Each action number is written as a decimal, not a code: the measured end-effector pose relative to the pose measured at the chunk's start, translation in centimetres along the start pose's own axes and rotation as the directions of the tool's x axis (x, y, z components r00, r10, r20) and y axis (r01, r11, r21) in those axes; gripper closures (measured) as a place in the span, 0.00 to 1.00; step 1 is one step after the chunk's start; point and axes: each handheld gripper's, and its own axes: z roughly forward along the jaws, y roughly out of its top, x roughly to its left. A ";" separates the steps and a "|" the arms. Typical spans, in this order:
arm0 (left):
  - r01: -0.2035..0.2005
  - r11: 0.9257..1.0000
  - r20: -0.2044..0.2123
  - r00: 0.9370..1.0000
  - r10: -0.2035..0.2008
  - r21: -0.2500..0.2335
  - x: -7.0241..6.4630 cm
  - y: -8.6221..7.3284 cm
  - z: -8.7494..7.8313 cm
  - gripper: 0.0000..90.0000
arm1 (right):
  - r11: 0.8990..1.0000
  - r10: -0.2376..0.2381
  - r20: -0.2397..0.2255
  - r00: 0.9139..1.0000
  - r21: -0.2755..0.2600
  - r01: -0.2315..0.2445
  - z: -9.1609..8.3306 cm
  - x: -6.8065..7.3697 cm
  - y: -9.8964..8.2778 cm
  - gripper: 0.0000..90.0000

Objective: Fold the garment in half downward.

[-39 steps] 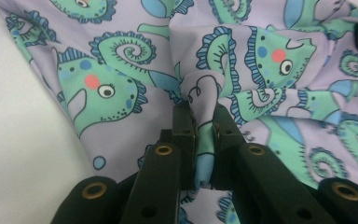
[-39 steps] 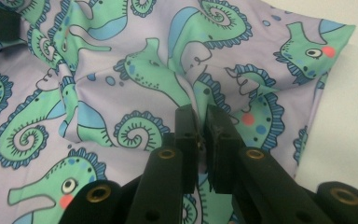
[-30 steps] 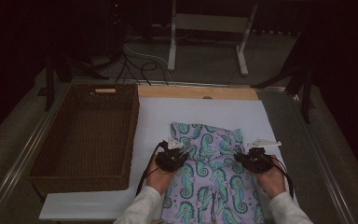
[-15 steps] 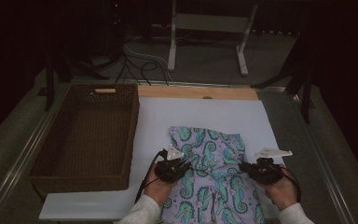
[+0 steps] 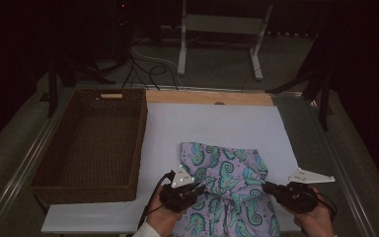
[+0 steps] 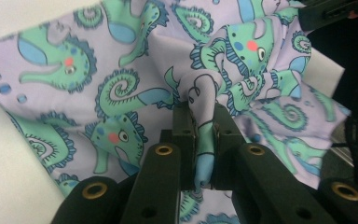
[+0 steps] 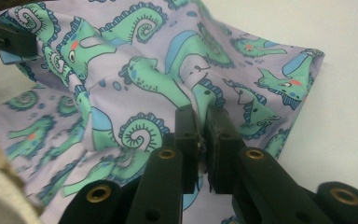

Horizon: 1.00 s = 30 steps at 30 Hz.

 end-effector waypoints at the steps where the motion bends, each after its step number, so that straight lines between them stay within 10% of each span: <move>1: 0.002 1.000 0.008 1.000 -0.002 -0.002 -0.2 -0.2 -0.2 0.93 | 1.000 0.000 -0.003 1.000 -0.004 0.000 -0.2 0.2 -0.2 0.94; 8: 0.036 0.999 0.072 0.997 -0.038 0.027 -1.0 -1.8 -0.4 0.91 | 0.999 -0.001 -0.022 1.000 0.045 0.002 -0.7 1.1 -2.3 0.94; 11: 0.026 0.999 0.107 0.994 -0.030 0.035 -1.0 -2.5 -0.1 0.70 | 0.997 -0.002 -0.023 1.000 0.073 0.003 -0.6 1.1 -3.2 0.84; 13: 0.019 0.999 0.091 0.996 -0.022 0.030 -0.6 -2.6 0.1 0.44 | 0.996 0.010 -0.022 1.000 0.085 -0.008 -0.4 0.6 -3.4 0.52; 16: 0.015 1.000 0.053 0.998 -0.016 0.012 0.1 -2.2 0.1 0.27 | 0.997 0.028 0.011 1.000 0.073 -0.029 -0.1 0.1 -3.2 0.34; 30: 0.063 0.998 -0.035 0.997 -0.063 0.006 3.4 -1.2 1.5 0.12 | 0.998 0.069 0.033 0.997 -0.006 -0.069 1.5 -1.7 -1.8 0.21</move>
